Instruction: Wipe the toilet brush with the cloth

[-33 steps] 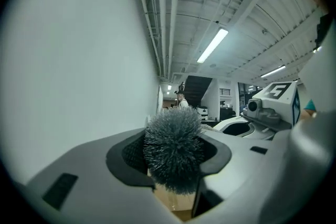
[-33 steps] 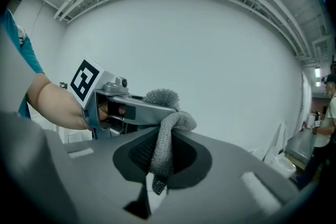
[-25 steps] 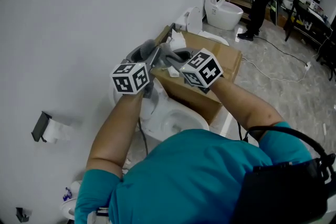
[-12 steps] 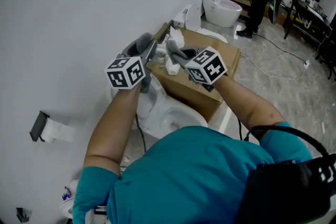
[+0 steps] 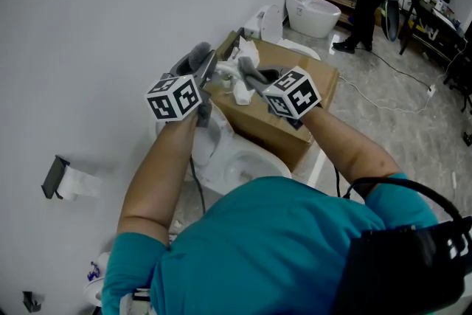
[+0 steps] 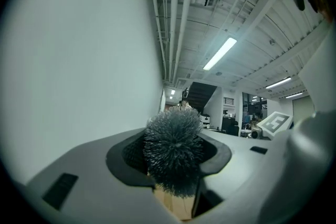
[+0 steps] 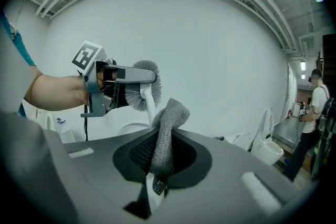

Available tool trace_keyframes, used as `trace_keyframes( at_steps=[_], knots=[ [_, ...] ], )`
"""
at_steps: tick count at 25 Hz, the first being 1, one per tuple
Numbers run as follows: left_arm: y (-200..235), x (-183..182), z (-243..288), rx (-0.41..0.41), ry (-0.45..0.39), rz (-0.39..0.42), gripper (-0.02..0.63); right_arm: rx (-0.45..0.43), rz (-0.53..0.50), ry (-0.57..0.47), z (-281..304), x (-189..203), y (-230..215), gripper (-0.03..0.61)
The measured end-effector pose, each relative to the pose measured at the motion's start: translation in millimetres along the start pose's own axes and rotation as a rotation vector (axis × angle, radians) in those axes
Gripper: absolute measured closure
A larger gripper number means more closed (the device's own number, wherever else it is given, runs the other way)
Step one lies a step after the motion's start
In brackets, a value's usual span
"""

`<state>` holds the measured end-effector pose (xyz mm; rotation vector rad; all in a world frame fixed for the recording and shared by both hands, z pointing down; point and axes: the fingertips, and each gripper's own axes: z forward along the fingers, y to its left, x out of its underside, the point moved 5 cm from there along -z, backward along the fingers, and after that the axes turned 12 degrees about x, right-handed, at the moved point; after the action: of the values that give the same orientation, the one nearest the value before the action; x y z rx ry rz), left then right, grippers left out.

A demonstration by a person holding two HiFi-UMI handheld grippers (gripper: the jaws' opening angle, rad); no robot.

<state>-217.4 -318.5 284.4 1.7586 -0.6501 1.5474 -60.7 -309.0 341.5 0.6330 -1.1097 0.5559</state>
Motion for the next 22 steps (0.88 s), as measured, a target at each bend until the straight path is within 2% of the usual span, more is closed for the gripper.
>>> trace_keyframes(
  at_steps=[7,22],
  knots=[
    [15.6,7.7,-1.1,-0.041,-0.033,-0.084,0.420,0.029,-0.072,0.013,-1.4,6.6,4.1,0.560],
    [31.5,8.1,-0.7,-0.062,-0.072,-0.159,0.420,0.103,-0.098,0.065,-2.5,24.8,-10.9,0.560]
  ],
)
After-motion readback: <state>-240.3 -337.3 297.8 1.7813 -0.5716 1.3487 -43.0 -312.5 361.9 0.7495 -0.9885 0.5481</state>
